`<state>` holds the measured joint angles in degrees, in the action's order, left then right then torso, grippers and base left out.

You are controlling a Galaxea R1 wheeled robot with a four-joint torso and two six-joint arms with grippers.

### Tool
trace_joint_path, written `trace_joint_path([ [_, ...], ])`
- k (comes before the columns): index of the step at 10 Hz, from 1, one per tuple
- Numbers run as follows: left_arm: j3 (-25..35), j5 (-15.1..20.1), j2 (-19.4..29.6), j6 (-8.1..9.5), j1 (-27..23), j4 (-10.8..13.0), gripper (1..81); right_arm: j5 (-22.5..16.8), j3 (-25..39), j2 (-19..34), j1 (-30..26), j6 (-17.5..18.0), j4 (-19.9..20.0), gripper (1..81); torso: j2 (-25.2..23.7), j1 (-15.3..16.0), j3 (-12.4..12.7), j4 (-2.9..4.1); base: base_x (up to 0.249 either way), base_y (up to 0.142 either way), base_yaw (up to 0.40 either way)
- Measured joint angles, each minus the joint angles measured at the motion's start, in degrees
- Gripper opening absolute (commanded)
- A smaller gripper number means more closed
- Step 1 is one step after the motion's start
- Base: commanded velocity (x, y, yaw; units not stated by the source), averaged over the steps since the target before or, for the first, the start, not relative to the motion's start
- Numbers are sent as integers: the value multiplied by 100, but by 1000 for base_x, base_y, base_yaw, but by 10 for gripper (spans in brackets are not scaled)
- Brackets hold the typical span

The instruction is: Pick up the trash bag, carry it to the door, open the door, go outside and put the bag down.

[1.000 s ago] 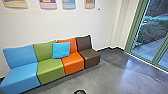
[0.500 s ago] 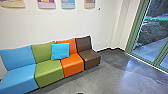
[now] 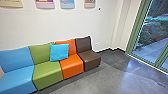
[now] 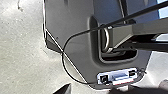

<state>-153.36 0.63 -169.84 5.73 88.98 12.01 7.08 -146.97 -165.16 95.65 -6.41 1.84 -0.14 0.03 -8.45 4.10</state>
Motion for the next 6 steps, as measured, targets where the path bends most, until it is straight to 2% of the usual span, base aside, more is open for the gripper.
trace_joint_path([
  [2, 0, -1, -1, 0, 10, 0, 811, 2, -2, 5, 16, 0, 2, 811, 2, 2, 0, 0, 79, 0, 0],
  [6, 0, 0, 0, 2, 22, -2, 811, -6, -9, 5, 33, -2, -5, 811, 2, 5, 0, 0, 0, 0, 0],
])
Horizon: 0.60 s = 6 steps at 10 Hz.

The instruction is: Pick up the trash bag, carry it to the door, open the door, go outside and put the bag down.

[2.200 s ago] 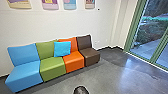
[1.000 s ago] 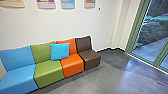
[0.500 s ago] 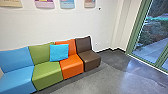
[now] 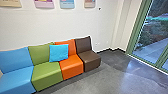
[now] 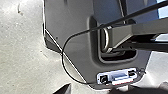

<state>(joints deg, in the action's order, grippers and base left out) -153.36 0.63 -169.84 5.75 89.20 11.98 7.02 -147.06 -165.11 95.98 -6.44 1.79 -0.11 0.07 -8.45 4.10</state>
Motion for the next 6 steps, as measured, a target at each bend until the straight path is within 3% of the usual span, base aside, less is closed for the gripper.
trace_joint_path([
  [3, 156, -4, 101, 5, 10, 0, 811, 0, 350, 146, -9, 2, 0, 811, 0, -2, 0, 0, 0, 0, 0],
  [6, 958, -6, 573, 9, -11, 0, 811, 2, 1182, 596, -13, 2, 5, 811, 0, -2, 0, 0, 0, 0, 0],
])
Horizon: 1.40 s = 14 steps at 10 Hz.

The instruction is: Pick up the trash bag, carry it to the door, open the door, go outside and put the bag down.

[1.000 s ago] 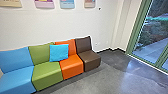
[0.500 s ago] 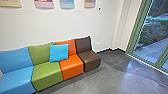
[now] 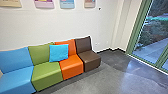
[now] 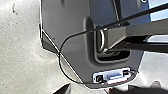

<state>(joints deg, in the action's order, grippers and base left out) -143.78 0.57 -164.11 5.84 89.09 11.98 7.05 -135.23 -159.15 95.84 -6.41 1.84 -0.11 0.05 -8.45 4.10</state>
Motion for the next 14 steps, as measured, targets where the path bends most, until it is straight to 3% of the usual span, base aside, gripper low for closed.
trace_joint_path([
  [2, 690, -6, 534, 2, -34, 0, 811, 0, 649, 363, 0, 0, 5, 811, 0, 0, 0, 0, 0, 0, 0],
  [5, 1235, 5, 1179, 24, -54, -66, 811, 0, 1302, 866, -1, 2, 30, 811, -276, 164, -103, 0, 0, 0, 0],
  [10, 1479, 37, 1348, 28, -494, -560, 811, 66, 1894, 1651, -87, 22, 286, 811, -1287, 802, -964, 0, 0, 0, 0],
  [14, 1501, 276, 1347, 33, -1005, -1039, 811, 102, 2701, 2081, -106, 24, 347, 811, -1961, 1231, -1165, 0, 0, 0, 0],
])
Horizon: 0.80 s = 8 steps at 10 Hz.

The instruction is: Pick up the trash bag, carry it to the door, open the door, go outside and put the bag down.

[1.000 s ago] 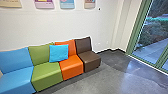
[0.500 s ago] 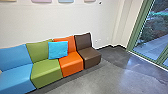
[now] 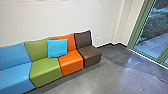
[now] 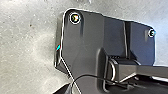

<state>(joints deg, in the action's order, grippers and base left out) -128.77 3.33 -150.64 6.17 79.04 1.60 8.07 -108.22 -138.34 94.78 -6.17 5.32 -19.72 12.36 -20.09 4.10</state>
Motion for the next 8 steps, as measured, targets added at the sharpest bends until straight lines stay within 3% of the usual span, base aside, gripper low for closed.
trace_joint_path([
  [5, 10, 747, -2, -2, -611, -328, 811, 100, 549, 501, -11, 24, 151, 811, -1012, 636, -5, 0, 0, 0, 0],
  [8, 10, 935, -30, -2, -809, -449, 811, 94, 922, 872, -116, 27, 341, 811, -1762, 1097, -5, 0, 0, 0, 0],
])
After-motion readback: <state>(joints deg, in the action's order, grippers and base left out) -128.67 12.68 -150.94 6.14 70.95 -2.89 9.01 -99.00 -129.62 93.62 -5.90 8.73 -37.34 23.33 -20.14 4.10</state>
